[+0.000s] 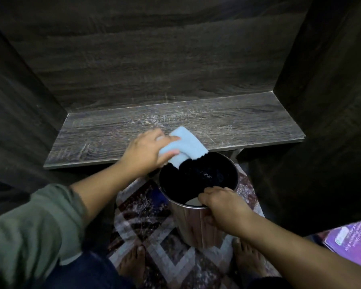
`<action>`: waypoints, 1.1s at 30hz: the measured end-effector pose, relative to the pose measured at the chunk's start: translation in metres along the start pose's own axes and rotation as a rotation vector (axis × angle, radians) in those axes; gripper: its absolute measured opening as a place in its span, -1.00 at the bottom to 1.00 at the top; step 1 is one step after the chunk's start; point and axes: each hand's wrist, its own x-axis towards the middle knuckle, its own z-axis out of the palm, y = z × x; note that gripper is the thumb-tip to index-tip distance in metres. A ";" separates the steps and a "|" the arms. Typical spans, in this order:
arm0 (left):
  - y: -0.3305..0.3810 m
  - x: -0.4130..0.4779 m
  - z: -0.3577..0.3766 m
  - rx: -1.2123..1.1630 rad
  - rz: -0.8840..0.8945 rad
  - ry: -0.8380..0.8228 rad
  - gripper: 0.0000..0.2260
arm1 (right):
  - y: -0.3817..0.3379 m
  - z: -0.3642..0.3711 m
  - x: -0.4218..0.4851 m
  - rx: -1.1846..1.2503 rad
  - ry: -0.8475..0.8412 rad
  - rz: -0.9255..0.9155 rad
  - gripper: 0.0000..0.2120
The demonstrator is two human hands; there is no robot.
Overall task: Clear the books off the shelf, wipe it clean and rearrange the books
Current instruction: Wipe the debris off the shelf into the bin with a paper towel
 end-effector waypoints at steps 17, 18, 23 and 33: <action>-0.024 0.131 0.028 0.142 -0.282 -0.323 -0.53 | 0.030 -0.007 -0.007 0.064 0.007 0.124 -0.69; -0.019 0.131 0.024 0.136 -0.255 -0.356 -0.54 | 0.029 -0.007 -0.006 0.068 0.008 0.125 -0.70; 0.019 0.088 0.014 0.019 -0.044 -0.356 -0.58 | 0.024 -0.011 -0.001 0.039 -0.020 0.114 -0.72; 0.045 0.030 -0.036 -0.223 -0.233 0.081 -0.48 | 0.012 -0.023 -0.002 0.009 -0.045 0.092 -0.67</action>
